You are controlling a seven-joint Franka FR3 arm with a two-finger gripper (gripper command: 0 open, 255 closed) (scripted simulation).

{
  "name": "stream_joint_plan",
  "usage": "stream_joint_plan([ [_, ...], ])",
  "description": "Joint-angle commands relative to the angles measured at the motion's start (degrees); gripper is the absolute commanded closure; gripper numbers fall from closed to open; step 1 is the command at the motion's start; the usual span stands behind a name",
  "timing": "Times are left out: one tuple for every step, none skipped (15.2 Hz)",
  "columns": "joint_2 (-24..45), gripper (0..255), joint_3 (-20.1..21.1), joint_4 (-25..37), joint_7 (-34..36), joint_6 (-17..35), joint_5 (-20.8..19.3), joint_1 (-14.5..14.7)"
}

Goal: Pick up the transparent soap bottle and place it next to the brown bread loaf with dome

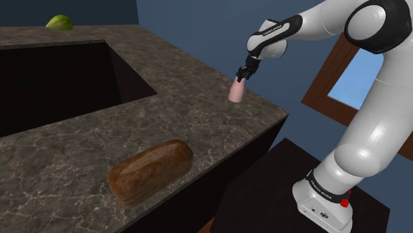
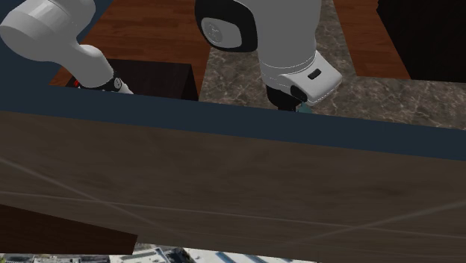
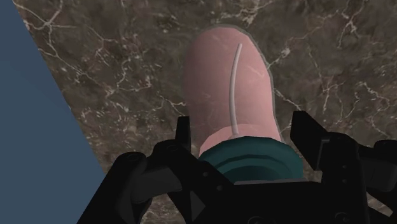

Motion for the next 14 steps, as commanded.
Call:
stream_joint_plan([
  [0.0,255,0.0,0.0,0.0,0.0,0.0,0.0],
  [0.0,255,0.0,0.0,0.0,0.0,0.0,0.0],
  [0.0,255,0.0,0.0,0.0,0.0,0.0,0.0],
  [-0.4,255,-0.1,0.3,0.2,-0.7,-0.2,0.0],
  [-0.8,255,-0.1,0.6,0.4,-1.3,-0.4,0.1],
  [-1.2,255,-0.2,0.9,0.5,-2.0,-0.6,0.1],
  [-1.5,255,-0.2,1.2,0.7,-2.7,-0.8,0.2],
  [-1.9,255,-0.3,1.6,0.8,-3.4,-1.0,0.2],
  [-2.2,255,-0.3,1.9,1.0,-4.1,-1.2,0.2],
  [-2.6,255,-0.4,2.3,1.1,-4.8,-1.4,0.3],
  [-2.9,255,-0.4,2.7,1.3,-5.5,-1.6,0.3],
  [-3.2,255,-0.5,3.1,1.4,-6.2,-1.7,0.3],
  [-3.5,255,-0.5,3.5,1.5,-6.9,-1.9,0.3],
  [-3.8,255,-0.5,3.9,1.7,-7.6,-2.0,0.3],
])
